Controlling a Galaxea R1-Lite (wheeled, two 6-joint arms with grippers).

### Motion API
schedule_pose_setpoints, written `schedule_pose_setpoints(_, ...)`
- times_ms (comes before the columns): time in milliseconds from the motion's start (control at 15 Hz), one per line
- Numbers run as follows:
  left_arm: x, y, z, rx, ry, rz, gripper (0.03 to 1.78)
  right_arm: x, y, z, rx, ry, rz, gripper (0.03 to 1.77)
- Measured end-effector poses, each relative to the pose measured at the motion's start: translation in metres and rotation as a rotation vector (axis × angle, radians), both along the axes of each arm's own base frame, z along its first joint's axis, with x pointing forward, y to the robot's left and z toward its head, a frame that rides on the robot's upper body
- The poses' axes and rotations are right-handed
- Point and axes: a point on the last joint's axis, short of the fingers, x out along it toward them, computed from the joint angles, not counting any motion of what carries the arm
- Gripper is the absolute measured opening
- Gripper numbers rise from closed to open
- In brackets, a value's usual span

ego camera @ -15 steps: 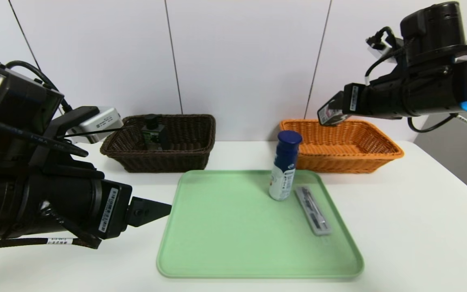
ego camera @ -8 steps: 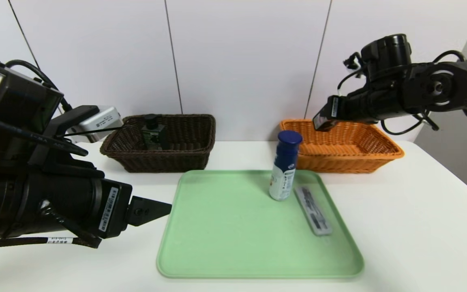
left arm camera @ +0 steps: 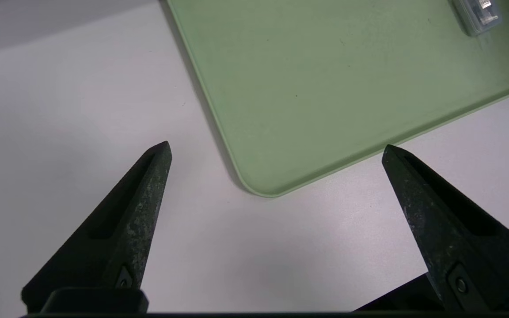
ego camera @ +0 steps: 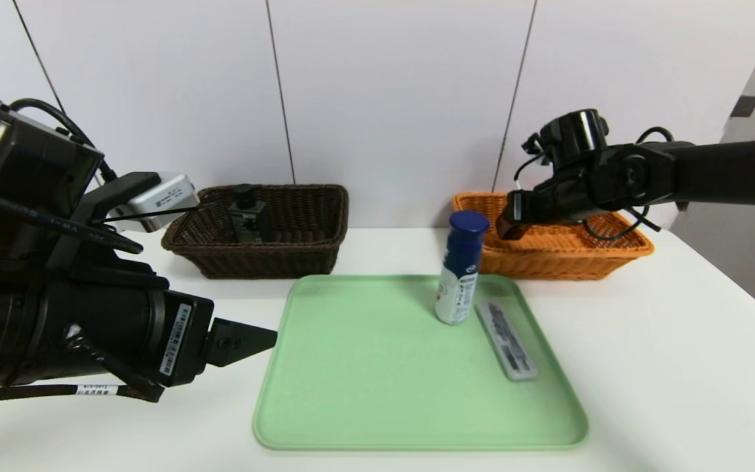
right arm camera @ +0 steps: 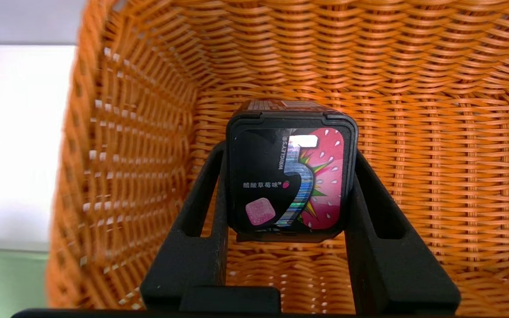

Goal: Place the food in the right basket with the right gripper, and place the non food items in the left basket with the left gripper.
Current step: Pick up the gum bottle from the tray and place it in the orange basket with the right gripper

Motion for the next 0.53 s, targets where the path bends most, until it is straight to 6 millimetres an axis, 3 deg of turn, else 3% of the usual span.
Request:
schedule_pose_setpoints(200,0.0004,-0.0003,-0.0004,0.001,0.001,0.0,1.69,0.0052,0.0011,-0.0098,-0.016,0.027,0.006,0.72)
schedule_pose_setpoints(533,0.0005,-0.0004,0.0007,-0.001,-0.002,0.0,1.69,0.0054,0.0012,-0.0074,-0.015,0.029,0.007,1.19)
